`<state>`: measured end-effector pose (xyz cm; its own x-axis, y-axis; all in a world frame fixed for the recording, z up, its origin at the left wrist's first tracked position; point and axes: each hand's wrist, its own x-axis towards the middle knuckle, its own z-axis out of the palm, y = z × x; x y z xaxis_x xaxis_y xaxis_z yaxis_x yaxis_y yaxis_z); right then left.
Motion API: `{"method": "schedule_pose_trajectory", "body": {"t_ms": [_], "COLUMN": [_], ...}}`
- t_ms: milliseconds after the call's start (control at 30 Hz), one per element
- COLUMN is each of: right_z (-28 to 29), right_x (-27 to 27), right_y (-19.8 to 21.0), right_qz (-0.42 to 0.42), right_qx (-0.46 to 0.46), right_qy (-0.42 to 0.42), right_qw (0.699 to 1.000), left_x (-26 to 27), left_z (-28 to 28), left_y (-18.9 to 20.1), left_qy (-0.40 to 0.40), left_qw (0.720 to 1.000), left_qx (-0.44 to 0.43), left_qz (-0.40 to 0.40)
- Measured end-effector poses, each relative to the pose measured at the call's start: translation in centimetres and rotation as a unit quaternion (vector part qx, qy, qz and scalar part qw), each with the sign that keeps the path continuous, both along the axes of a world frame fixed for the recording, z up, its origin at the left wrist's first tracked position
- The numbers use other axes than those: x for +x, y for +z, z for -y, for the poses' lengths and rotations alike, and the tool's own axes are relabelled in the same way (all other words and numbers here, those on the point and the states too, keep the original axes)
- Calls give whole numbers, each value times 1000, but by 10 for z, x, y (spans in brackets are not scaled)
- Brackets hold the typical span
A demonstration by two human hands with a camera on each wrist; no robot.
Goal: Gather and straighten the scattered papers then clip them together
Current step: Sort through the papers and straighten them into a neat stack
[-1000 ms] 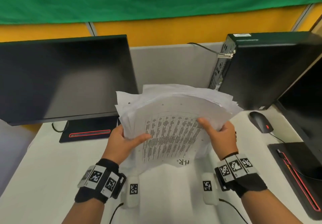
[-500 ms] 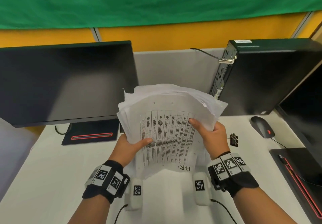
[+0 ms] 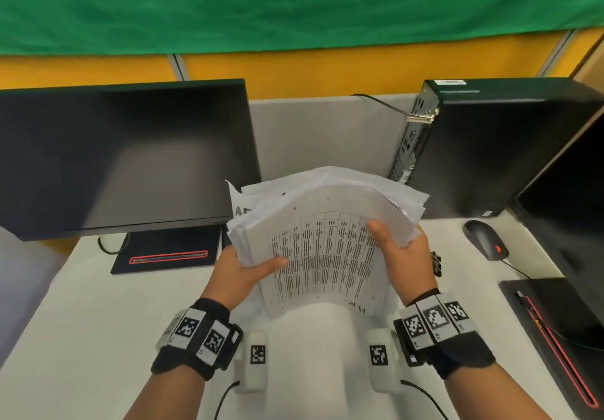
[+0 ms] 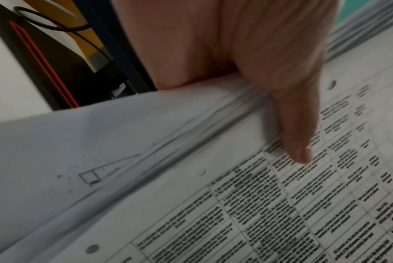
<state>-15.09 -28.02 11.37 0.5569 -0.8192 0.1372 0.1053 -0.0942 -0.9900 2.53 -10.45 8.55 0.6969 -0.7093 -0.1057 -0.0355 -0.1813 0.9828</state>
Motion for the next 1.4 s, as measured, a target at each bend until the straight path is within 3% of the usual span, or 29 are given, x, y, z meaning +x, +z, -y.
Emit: {"method": "schedule_pose_trajectory", "body": {"t_ms": [200, 367, 533, 633, 733, 800, 900, 1033, 1300, 1400], "right_z": [0, 2, 12, 17, 16, 13, 14, 14, 16, 16], "right_x": [-1, 11, 22, 20, 18, 13, 0, -4, 6, 2], "right_y": [14, 50, 55, 53, 53, 43, 3, -37, -30, -19], "right_qz": [26, 82, 43, 61, 105, 89, 0, -121, -137, -83], "right_qx": [-19, -78, -43, -17, -22, -48, -36, 88, 66, 75], "right_qy": [-41, -136, -186, -196, -152, -90, 6, 75, 107, 92], "right_qw": [999, 984, 981, 979, 983, 991, 999, 986, 983, 989], "left_x": [3, 0, -3, -5, -5, -4, -2, 0, 4, 8], "left_z": [0, 3, 2, 4, 5, 5, 3, 2, -1, -3], "left_y": [-5, -6, -4, -2, -2, -4, -6, -9, 2, 15], "left_qy": [17, 9, -8, -25, -20, -9, 2, 5, 25, 17], "left_qw": [999, 999, 1000, 999, 1000, 1000, 1000, 999, 999, 1000], "left_qx": [18, 19, 11, 11, 6, 4, 9, 17, 18, -17], "left_qz": [-39, -37, -27, -19, -17, -17, -21, -27, -27, -18]}}
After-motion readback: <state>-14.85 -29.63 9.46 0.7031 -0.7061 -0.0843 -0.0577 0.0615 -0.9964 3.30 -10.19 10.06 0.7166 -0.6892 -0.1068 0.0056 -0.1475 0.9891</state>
